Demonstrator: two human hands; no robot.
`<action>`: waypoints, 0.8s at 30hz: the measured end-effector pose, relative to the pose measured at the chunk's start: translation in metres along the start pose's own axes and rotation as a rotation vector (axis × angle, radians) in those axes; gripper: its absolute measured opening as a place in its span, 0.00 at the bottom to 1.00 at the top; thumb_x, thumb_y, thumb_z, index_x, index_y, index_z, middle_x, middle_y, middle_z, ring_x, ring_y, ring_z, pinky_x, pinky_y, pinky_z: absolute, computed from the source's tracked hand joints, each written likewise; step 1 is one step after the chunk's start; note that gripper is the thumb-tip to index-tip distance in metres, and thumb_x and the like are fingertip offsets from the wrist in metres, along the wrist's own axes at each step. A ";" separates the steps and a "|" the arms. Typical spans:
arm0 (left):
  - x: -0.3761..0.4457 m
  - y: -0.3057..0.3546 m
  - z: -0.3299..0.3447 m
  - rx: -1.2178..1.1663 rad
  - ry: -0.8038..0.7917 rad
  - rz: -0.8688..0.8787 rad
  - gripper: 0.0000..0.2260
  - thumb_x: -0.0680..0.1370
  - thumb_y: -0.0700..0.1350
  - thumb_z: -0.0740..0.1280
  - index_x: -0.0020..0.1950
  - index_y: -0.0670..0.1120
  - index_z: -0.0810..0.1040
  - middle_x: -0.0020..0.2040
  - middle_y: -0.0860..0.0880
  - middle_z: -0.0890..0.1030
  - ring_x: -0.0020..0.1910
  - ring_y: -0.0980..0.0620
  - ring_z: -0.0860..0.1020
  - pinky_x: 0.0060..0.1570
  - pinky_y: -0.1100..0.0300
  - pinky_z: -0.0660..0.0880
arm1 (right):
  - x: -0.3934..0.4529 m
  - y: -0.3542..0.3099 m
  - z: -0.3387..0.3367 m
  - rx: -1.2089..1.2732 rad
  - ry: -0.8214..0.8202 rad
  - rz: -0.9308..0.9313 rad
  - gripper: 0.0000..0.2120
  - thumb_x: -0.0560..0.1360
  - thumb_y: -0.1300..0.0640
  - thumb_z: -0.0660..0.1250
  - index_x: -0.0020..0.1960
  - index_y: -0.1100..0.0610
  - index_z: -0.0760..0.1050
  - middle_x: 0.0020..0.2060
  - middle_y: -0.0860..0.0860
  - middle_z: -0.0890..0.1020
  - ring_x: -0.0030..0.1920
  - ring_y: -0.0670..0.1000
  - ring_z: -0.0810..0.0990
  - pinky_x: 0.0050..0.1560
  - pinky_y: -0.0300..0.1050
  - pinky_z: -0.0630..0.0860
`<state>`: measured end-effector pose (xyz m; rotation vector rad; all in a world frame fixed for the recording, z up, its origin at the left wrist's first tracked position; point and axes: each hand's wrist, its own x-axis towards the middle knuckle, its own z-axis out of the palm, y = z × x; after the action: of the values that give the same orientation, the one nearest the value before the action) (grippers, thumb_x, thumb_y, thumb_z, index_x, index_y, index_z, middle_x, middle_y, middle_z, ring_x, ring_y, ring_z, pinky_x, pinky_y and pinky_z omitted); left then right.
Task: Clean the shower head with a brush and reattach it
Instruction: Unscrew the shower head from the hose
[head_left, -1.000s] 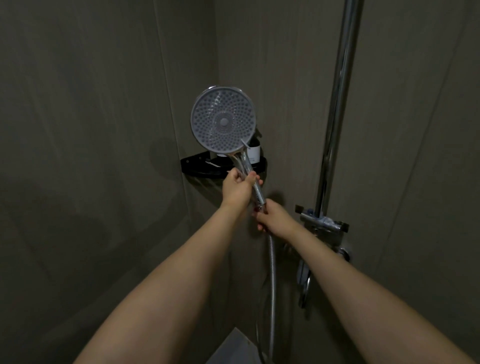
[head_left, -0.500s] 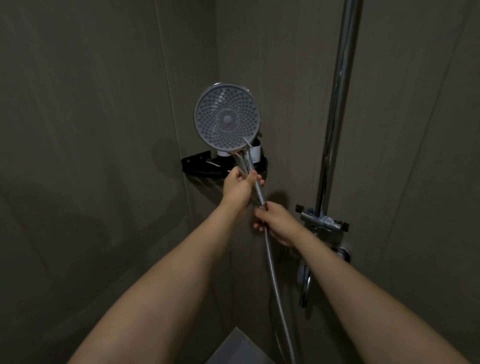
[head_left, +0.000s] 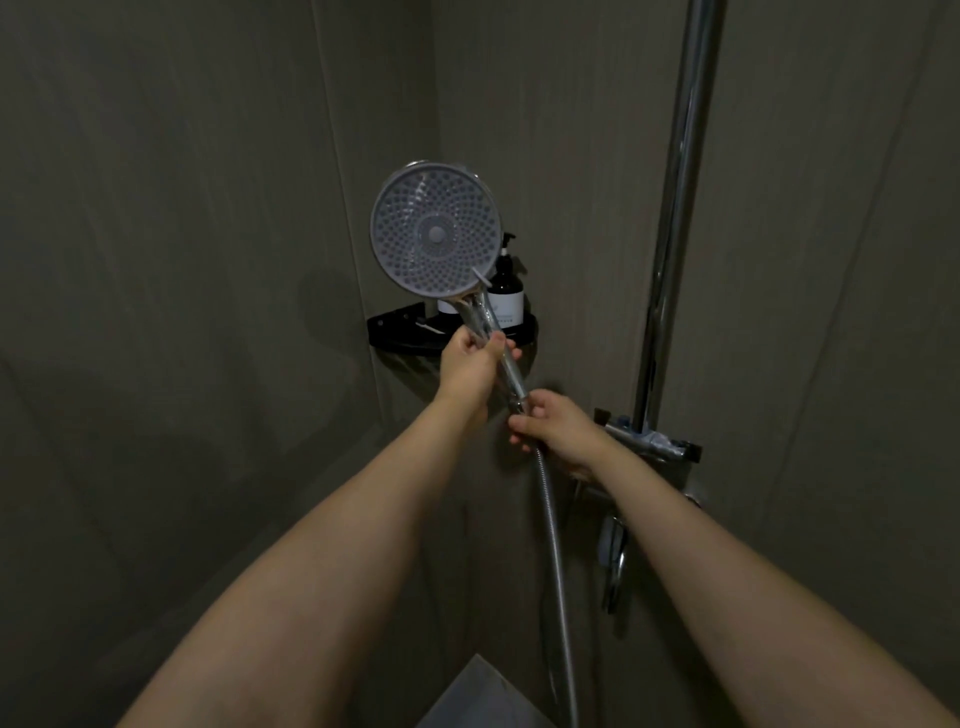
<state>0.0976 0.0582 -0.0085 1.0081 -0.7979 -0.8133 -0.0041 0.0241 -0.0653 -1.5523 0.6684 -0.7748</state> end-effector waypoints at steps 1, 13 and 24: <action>-0.001 0.001 0.000 -0.006 -0.001 -0.003 0.04 0.79 0.36 0.59 0.46 0.43 0.71 0.39 0.47 0.76 0.39 0.52 0.77 0.47 0.57 0.75 | -0.002 -0.001 -0.001 0.117 -0.044 0.041 0.08 0.79 0.66 0.57 0.45 0.57 0.71 0.36 0.53 0.76 0.31 0.42 0.77 0.35 0.34 0.72; 0.000 -0.003 -0.002 0.026 -0.040 0.003 0.06 0.79 0.37 0.60 0.44 0.47 0.71 0.40 0.47 0.76 0.40 0.52 0.78 0.45 0.60 0.76 | -0.007 0.001 0.002 0.092 0.011 0.056 0.03 0.77 0.67 0.60 0.48 0.60 0.68 0.35 0.53 0.73 0.35 0.47 0.73 0.38 0.36 0.72; -0.002 -0.006 -0.001 0.018 -0.045 0.015 0.03 0.79 0.35 0.59 0.49 0.42 0.71 0.39 0.47 0.75 0.39 0.53 0.76 0.34 0.70 0.77 | -0.004 0.005 0.001 0.123 -0.002 0.098 0.08 0.79 0.65 0.56 0.44 0.56 0.70 0.37 0.52 0.77 0.37 0.47 0.77 0.37 0.37 0.73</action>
<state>0.0960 0.0584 -0.0148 1.0019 -0.8518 -0.8199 -0.0055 0.0274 -0.0707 -1.3981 0.6778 -0.7271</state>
